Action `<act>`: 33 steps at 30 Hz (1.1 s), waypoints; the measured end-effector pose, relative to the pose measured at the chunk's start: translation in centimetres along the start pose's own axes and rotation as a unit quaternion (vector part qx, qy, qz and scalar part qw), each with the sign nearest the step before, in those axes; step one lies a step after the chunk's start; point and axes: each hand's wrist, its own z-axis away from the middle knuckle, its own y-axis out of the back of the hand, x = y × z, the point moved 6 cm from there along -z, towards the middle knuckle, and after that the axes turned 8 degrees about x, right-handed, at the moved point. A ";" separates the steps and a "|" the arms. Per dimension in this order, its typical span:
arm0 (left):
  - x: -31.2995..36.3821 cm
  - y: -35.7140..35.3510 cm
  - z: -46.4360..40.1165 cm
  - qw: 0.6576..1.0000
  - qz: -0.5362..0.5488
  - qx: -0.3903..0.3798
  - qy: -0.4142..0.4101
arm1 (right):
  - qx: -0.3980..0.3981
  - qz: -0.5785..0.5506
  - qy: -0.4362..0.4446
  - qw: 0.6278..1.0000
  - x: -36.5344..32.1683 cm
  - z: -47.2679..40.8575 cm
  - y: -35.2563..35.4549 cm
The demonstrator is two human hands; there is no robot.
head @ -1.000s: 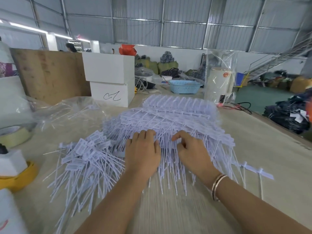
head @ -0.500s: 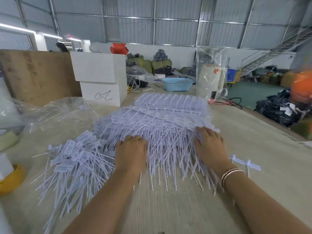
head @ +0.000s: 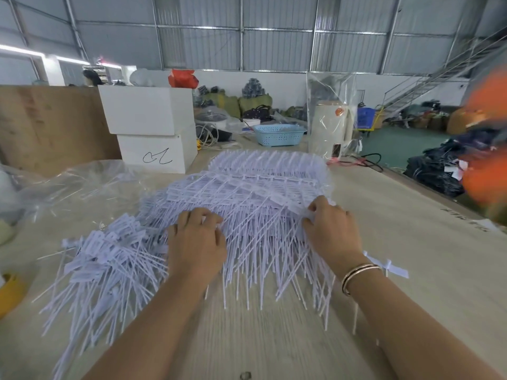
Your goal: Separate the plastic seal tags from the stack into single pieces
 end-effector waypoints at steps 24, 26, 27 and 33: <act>7.2 1.7 2.0 0.945 0.278 -0.001 -0.171 | -0.216 -0.569 0.074 0.790 -4.2 2.9 2.8; 6.9 1.6 1.8 0.943 0.300 0.003 -0.146 | -0.201 -0.506 0.083 0.835 -4.0 2.8 2.8; 6.8 1.5 1.8 0.942 0.308 0.004 -0.133 | -0.207 -0.455 0.098 0.861 -3.9 2.8 2.7; 5.9 1.2 1.2 0.935 0.349 -0.006 -0.063 | -0.323 -0.392 0.107 0.855 -4.4 4.2 1.3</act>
